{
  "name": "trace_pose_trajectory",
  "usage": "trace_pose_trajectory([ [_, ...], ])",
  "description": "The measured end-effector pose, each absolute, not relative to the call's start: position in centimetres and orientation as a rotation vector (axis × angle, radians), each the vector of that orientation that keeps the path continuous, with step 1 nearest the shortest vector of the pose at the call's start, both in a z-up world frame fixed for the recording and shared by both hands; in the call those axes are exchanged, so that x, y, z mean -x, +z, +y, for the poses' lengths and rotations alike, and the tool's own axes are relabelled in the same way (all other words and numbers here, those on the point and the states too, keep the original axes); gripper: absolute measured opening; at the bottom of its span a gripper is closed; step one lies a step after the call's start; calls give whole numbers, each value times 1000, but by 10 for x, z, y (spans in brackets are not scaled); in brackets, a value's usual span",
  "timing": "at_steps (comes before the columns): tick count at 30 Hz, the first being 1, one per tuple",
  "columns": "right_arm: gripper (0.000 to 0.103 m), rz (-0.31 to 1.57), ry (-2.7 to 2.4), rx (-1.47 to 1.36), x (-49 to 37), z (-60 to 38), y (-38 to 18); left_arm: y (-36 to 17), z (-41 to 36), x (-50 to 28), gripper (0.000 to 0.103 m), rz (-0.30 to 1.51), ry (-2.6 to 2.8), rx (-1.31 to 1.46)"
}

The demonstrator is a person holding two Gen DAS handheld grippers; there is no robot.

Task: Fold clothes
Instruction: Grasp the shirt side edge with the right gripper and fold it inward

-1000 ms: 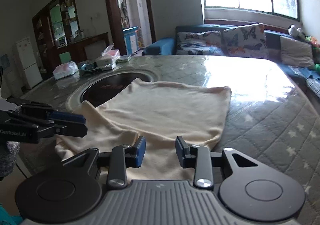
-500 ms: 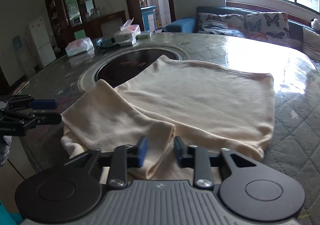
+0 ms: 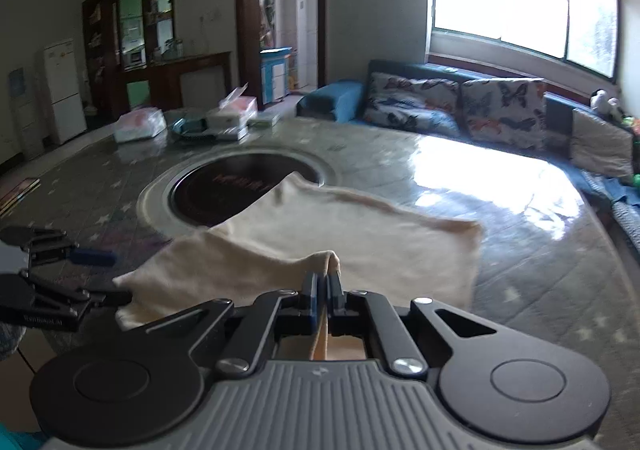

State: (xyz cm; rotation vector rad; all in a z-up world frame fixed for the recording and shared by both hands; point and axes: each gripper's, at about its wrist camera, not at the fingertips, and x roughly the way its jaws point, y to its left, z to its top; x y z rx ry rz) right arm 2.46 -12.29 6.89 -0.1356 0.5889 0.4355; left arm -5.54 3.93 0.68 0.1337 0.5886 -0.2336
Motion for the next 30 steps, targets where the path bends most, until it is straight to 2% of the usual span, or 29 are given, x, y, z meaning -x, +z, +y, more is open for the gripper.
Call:
trace_pose_trajectory([
  [4,4,593,384,136,-21,-137,74,4,38,54,59,597,-238,-138],
  [9,4,667,340,123,-26,-145,48,5,42,55,59,605,-246,-146],
  [12,9,702,310,120,-27,-147,32,12,49,59,59,603,-259,-141],
  [18,10,666,297,108,-23,-156,34,35,62,60,59,572,-288,-111],
  [23,10,625,352,133,-31,-145,32,49,43,36,59,514,-325,-133],
  [30,10,646,383,168,-50,-128,10,30,8,-13,58,545,-363,-118],
])
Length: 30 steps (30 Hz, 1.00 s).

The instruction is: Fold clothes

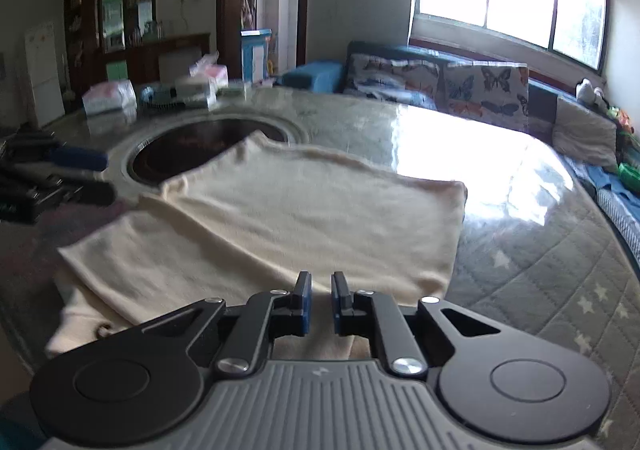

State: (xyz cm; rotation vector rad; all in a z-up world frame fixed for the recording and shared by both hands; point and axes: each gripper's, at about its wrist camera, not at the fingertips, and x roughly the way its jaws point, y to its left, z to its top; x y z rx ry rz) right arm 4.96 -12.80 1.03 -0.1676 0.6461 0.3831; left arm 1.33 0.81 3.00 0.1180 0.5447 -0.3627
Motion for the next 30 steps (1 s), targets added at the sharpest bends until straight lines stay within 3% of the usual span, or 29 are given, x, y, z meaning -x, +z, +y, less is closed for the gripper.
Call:
trace_pose_trajectory([
  [13,10,656,441,219,-4,-143,11,5,4,-22,57,589,-354,-164],
  [22,10,631,459,201,14,-148,17,21,16,25,59,540,-394,-257],
  [30,12,649,469,182,18,-153,16,5,6,80,60,504,-505,-506],
])
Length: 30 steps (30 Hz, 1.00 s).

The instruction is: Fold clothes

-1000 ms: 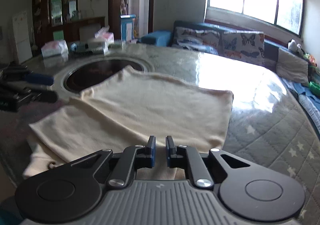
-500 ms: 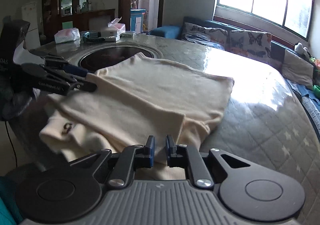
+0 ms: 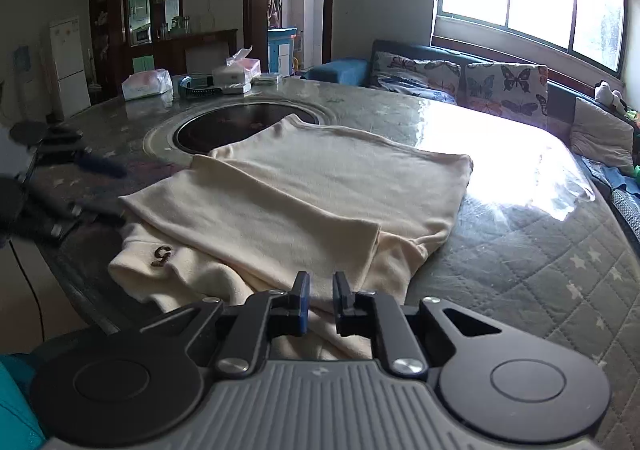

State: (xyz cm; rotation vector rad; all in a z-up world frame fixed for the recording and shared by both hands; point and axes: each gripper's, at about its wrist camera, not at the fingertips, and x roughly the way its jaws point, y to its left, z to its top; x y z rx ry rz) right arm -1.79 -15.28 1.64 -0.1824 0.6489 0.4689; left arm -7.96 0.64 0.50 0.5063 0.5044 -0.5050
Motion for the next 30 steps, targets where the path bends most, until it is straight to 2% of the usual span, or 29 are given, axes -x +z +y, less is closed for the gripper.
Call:
trace_pose_trajectory([
  [4,18,666,462,187,20,-156,15,-2,-8,85,60,467,-535,-557],
  [16,18,718,415,43,26,-181,7,-10,-37,84,60,377,-598,-611],
  [21,19,686,413,67,28,-180,17,-11,-40,78,59,371,-609,-608],
  [24,31,673,419,102,32,-177,21,-12,-42,75,44,370,-623,-601],
  [26,32,669,432,145,36,-172,21,-11,-42,75,27,379,-641,-573],
  [29,35,671,458,195,42,-165,20,-8,-39,71,14,386,-650,-525],
  [30,38,667,471,220,44,-163,20,-4,-38,67,13,391,-647,-498],
])
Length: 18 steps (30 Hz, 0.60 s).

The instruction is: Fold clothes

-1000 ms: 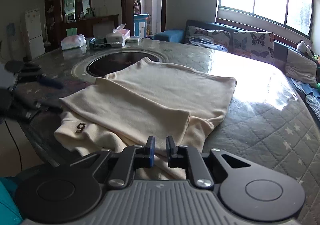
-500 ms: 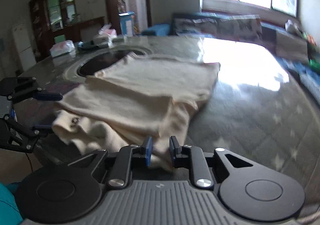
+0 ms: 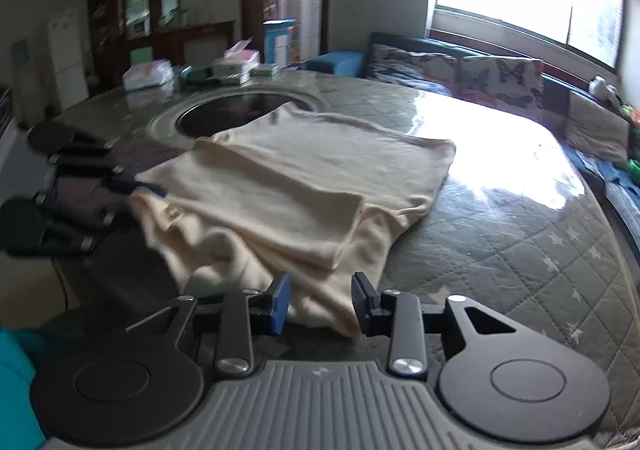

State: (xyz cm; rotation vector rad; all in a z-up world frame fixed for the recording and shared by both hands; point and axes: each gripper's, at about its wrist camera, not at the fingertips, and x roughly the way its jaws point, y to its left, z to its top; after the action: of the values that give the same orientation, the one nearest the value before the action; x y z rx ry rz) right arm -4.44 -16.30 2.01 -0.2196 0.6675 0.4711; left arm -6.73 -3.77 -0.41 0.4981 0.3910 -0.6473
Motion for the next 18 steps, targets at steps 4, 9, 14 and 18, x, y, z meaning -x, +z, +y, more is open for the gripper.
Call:
trace_pose_trajectory([
  [4,53,625,515,337,56,-152,22,10,-31,50,12,416,-636,-394],
  [9,64,546,585,502,61,-126,16,20,-30,25,12,457,-624,-321],
  [14,60,478,614,581,52,-103,7,20,-24,19,12,465,-623,-302],
  [18,58,498,660,580,49,-98,5,16,-24,32,12,453,-640,-337],
])
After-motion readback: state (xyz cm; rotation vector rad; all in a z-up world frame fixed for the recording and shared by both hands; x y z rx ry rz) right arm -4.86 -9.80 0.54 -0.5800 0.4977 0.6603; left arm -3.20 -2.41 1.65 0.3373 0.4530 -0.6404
